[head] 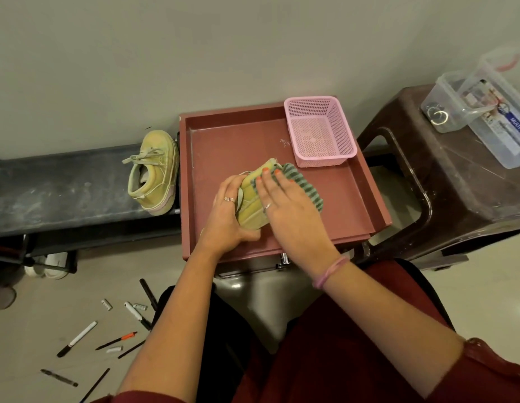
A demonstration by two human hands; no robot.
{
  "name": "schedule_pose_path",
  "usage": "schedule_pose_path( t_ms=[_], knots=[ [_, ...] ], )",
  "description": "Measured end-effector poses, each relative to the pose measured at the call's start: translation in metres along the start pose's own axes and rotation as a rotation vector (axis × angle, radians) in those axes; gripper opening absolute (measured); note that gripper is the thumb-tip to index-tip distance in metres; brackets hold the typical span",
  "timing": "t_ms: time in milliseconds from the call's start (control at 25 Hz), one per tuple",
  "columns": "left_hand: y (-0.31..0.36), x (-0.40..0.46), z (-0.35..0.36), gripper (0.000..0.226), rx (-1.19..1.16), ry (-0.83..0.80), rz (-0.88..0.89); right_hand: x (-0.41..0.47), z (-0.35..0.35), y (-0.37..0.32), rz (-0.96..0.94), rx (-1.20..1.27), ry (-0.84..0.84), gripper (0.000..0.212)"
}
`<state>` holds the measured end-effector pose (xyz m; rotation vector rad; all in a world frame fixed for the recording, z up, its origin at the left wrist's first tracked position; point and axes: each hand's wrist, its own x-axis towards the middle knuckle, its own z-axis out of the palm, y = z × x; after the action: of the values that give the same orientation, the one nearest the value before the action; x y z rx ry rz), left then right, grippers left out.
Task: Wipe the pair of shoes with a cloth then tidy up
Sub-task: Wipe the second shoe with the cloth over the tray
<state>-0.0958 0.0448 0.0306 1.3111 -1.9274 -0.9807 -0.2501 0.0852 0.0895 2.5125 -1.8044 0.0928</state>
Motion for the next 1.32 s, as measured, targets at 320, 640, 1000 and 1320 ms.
schedule_pose_path(
  t_ms=[320, 640, 1000, 1320],
  knots=[
    [0.003, 0.001, 0.007, 0.105, 0.036, -0.031, 0.022, -0.017, 0.026, 0.046, 0.034, 0.128, 0.143, 0.072],
    [0.002, 0.001, 0.002, 0.102, -0.023, 0.007, -0.004, -0.046, 0.055, 0.022, -0.242, -0.096, 0.233, 0.045],
    [0.000, 0.003, -0.005, 0.101, -0.020, 0.090, -0.013, -0.033, 0.056, 0.010, -0.126, 0.011, 0.272, 0.054],
    [0.001, -0.002, -0.012, 0.097, -0.056, 0.128, -0.026, -0.018, 0.036, 0.032, -0.237, -0.156, 0.256, 0.051]
  ],
)
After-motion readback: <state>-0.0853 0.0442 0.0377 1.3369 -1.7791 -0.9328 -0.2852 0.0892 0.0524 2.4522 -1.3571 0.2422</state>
